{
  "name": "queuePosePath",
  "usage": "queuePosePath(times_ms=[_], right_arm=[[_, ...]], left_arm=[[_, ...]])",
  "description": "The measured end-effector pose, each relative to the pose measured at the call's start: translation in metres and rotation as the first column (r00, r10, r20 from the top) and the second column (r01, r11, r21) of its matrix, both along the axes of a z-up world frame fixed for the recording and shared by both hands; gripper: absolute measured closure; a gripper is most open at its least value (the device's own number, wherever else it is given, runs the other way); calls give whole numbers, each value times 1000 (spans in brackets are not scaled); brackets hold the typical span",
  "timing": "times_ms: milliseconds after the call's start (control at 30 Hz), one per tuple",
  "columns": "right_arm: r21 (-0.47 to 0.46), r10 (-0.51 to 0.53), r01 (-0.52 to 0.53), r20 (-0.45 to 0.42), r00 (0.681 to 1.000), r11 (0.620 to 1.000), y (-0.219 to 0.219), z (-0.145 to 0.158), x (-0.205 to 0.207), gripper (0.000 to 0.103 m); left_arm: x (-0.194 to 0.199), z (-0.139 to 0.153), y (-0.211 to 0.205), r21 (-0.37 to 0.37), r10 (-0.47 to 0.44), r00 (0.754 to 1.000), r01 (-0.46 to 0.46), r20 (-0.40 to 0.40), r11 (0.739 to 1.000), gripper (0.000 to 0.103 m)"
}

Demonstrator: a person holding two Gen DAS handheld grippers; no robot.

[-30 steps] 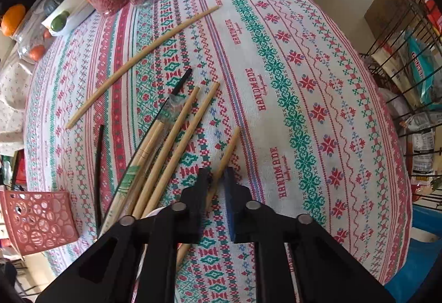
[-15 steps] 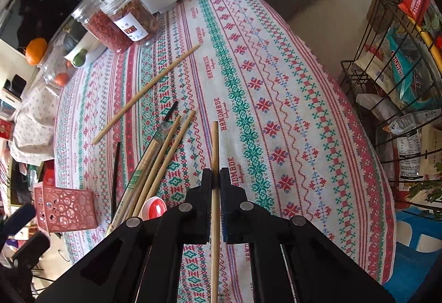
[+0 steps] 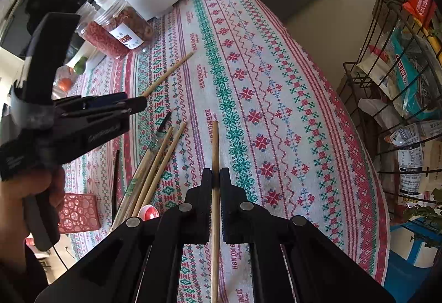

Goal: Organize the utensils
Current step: 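Grasp another bamboo chopstick with the left gripper while the right gripper lifts its chopstick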

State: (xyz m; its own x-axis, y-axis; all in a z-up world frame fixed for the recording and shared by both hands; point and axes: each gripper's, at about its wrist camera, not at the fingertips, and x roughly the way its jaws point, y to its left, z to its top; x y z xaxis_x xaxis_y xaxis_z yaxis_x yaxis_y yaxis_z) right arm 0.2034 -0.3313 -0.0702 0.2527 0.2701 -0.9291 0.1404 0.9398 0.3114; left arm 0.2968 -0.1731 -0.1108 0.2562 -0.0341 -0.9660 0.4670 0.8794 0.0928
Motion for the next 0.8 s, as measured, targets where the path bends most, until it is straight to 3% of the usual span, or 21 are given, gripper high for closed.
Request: queuePosePath(times_ms=[200, 333, 433, 633, 800], right_arm=[[20, 2, -2, -8, 1000, 1000, -1, -4, 3, 98], [24, -6, 6, -7, 1000, 1000, -2, -4, 4, 98], [25, -5, 5, 8, 1000, 1000, -2, 0, 1, 98], [39, -8, 4, 88, 996, 999, -1, 24, -8, 98], [34, 15, -21, 193, 981, 999, 11, 53, -20, 98]], left_arm=[[19, -18, 5, -26, 47, 999, -47, -22, 999, 69], [18, -19, 10, -70, 58, 997, -62, -55, 996, 90], [8, -13, 9, -72, 65, 997, -68, -41, 995, 95], [-36, 40, 26, -214, 76, 996, -63, 53, 975, 95], [-89, 99, 49, -290, 97, 977, -39, 189, 956, 95]])
